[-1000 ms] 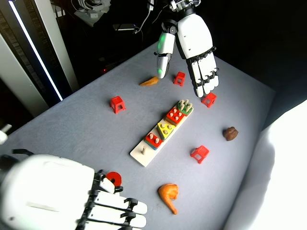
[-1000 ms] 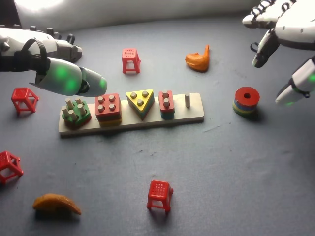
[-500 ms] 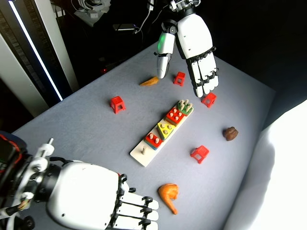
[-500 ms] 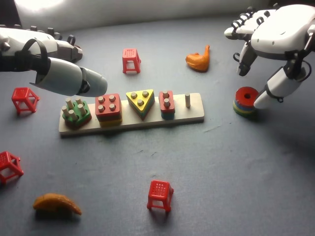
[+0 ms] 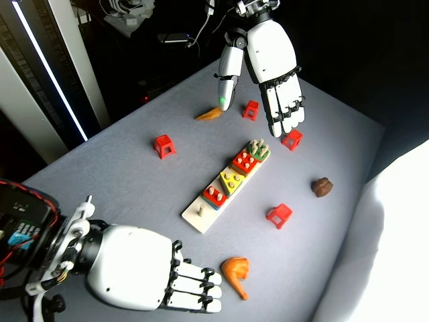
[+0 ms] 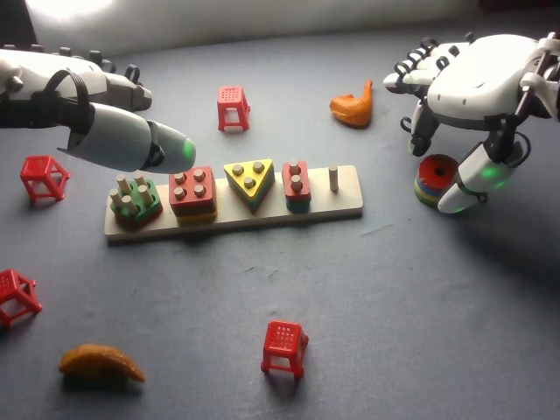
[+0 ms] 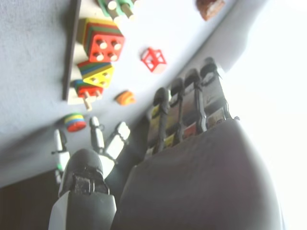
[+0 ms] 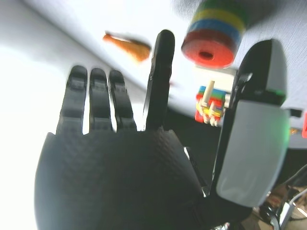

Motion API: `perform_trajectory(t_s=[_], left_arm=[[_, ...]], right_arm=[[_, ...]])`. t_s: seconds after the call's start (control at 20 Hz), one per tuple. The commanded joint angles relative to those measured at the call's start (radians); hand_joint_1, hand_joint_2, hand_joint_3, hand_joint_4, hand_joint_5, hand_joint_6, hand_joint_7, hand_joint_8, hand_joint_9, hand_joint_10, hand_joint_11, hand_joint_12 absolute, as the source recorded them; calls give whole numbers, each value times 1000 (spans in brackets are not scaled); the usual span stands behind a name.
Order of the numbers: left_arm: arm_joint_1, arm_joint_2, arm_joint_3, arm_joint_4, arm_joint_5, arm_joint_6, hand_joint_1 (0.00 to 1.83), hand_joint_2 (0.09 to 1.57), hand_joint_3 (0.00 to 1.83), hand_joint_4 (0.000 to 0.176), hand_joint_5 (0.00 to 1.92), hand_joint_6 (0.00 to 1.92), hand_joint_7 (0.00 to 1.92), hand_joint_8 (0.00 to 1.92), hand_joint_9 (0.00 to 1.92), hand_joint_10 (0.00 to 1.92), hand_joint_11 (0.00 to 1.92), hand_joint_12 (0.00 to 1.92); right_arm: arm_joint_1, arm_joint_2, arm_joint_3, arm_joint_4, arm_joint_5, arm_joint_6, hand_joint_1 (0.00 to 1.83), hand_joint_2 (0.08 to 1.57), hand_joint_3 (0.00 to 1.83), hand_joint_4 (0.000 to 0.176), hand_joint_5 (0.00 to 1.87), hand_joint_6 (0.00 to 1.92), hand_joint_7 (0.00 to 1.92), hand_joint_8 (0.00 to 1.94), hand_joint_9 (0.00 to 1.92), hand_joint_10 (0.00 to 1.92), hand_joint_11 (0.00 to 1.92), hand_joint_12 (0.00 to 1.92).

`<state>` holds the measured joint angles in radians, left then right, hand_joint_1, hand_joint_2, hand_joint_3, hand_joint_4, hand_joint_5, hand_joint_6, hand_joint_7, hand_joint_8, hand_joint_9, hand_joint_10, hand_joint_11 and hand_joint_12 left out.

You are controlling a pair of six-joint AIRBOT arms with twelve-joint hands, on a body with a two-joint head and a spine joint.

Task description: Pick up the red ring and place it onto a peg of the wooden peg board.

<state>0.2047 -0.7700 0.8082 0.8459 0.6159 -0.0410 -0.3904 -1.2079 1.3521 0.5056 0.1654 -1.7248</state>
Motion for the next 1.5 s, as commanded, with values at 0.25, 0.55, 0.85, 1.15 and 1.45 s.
perform_trajectory(t_s=[0.25,0.55,0.85,1.15,1.45], left_arm=[[-8,-1,2,48,-37,4,0,1163,0,0,114,12,68,9,41,6,22,23],[-9,-5,2,48,-37,4,0,1157,0,0,92,4,52,8,29,9,10,5],[-11,-7,2,48,-37,4,0,1159,1,0,90,5,45,3,20,3,12,6],[-11,-7,2,48,-37,4,0,1164,2,0,103,7,58,6,35,7,25,16],[-12,-7,2,48,-37,4,0,1162,0,0,86,0,47,0,30,2,21,20]], right_arm=[[3,-25,39,-2,101,1,794,781,10,147,887,9,0,0,0,0,0,0],[-10,-42,41,-2,114,1,905,864,14,156,1016,18,0,0,0,0,0,0],[-11,-41,45,-13,119,0,1144,979,0,81,1332,377,74,0,0,0,0,0],[2,-41,45,-14,116,0,1123,996,0,108,1276,480,92,1,0,0,0,0],[59,-44,39,-45,99,1,1121,989,0,131,1295,444,112,0,0,0,0,0]])
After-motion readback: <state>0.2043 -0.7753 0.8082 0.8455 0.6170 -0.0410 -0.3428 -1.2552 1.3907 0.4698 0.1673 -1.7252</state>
